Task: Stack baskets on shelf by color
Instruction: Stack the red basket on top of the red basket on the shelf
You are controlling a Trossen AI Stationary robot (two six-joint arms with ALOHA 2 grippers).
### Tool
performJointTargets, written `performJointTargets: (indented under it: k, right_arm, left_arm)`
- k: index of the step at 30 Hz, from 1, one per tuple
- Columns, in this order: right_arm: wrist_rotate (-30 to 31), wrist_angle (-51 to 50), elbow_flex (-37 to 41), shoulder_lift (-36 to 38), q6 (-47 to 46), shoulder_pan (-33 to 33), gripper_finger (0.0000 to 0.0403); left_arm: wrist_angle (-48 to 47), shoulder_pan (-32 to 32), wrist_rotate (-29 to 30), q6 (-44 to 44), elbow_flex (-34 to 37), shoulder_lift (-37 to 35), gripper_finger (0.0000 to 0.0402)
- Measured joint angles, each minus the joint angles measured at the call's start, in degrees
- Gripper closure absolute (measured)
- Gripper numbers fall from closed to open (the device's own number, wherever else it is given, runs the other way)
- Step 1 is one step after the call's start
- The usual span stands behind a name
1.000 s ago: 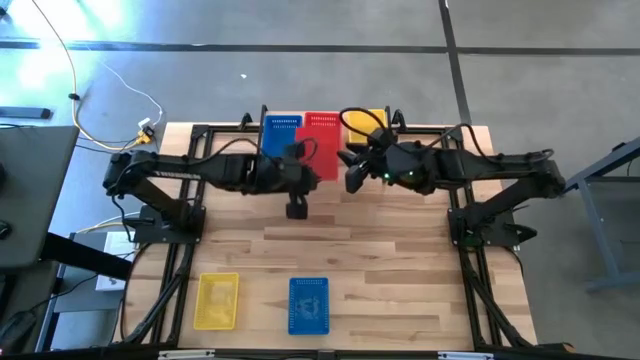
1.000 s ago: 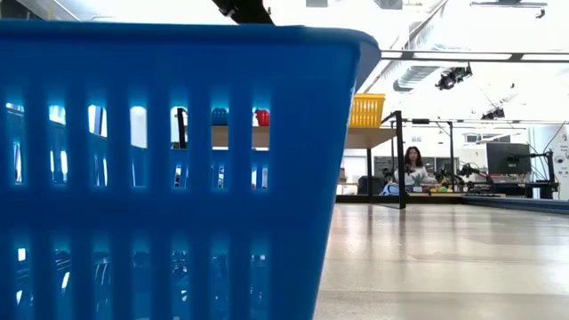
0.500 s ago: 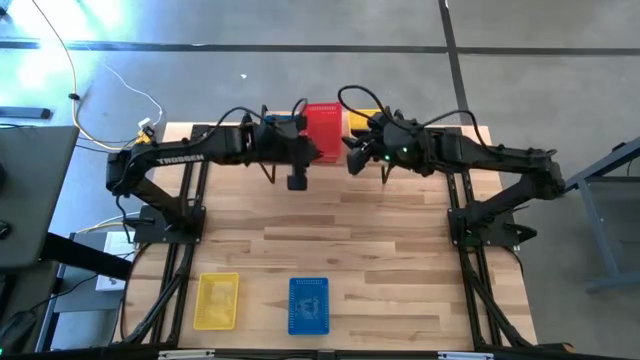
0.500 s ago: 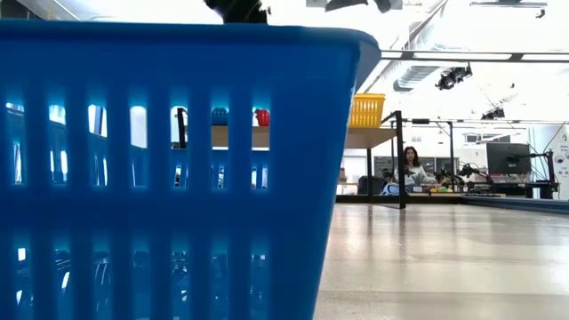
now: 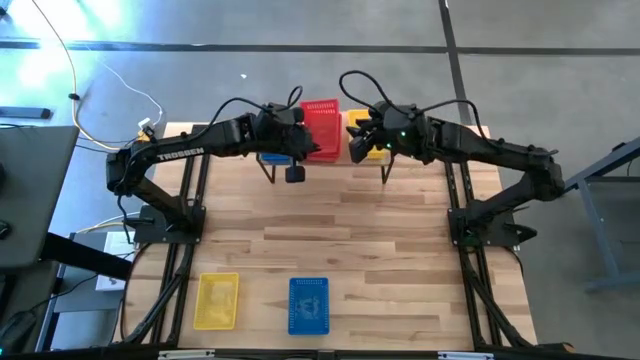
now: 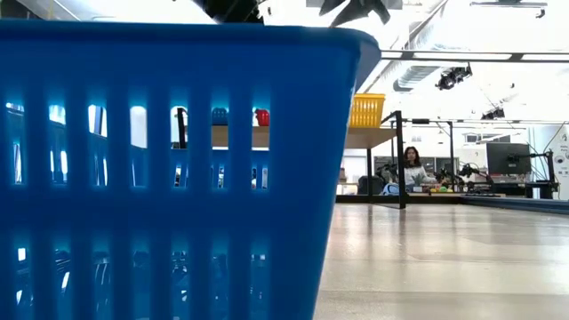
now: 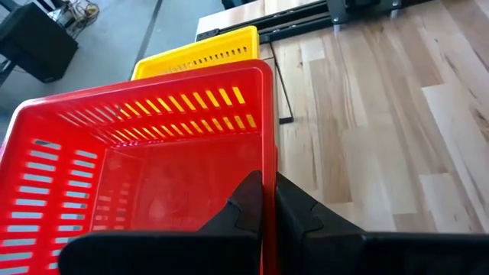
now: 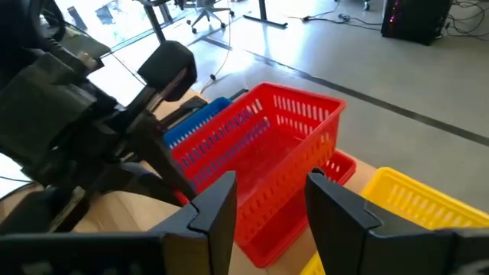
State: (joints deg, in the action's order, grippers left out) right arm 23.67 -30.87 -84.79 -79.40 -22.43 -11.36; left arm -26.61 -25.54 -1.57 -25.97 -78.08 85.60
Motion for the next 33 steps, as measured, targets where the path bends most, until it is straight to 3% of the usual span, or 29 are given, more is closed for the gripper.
performJointTargets:
  k: [25,33]
  right_arm:
    - [-2.7,0.1,0.0,0.0,5.0,-5.2,0.0263]
    - [-2.7,0.1,0.0,0.0,5.0,-5.2,0.0263]
  left_arm:
    - [1.0,-0.3,1.0,-1.3,0.0,2.8,0.0401]
    - [1.2,-0.3,6.3,-1.2,0.0,2.8,0.0383]
